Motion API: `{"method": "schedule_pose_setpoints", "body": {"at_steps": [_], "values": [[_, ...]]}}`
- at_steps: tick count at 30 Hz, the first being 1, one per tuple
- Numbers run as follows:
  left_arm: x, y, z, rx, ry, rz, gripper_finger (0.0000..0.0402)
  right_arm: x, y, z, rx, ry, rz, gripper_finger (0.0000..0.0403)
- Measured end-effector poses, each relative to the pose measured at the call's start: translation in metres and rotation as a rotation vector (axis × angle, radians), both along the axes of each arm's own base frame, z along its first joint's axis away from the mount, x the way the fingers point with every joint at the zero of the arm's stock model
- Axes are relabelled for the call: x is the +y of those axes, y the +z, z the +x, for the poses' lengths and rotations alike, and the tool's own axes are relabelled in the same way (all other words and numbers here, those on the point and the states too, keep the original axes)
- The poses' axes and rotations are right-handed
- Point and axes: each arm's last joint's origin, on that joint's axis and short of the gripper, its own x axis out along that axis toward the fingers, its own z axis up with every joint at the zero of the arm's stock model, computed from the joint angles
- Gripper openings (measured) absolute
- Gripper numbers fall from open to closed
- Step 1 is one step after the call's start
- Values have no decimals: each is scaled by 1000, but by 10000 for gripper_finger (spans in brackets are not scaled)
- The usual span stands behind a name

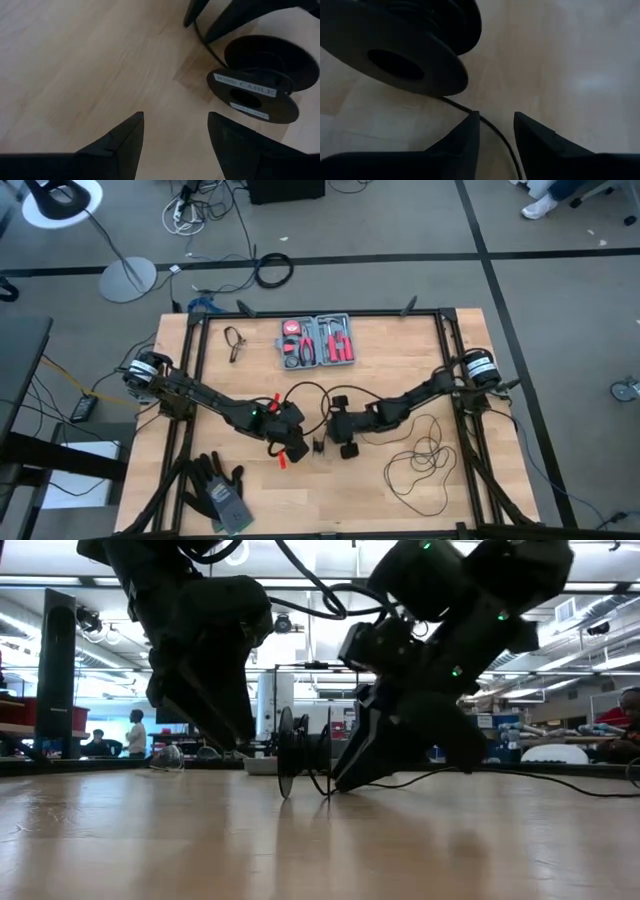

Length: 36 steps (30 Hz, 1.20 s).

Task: Coil cords
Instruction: Uncoil the black wire from the black spool

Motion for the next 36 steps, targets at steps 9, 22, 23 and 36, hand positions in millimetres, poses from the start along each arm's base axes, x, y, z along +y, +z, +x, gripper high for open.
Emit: {"method": "schedule_pose_setpoints", "body": {"at_steps": [9,22,23,36], "values": [[-1,2,3,-37,-16,-2,223,-28,-12,1,140,32,160,93],[-1,2,3,-38,-17,-5,223,-32,43,-47,287,-144,5,1],[-1,2,3,-38,-17,-5,223,-32,57,-51,258,-179,-33,1],[-1,3,5,-66,-9,0,223,-7,162,-100,-187,-282,-103,0]]}}
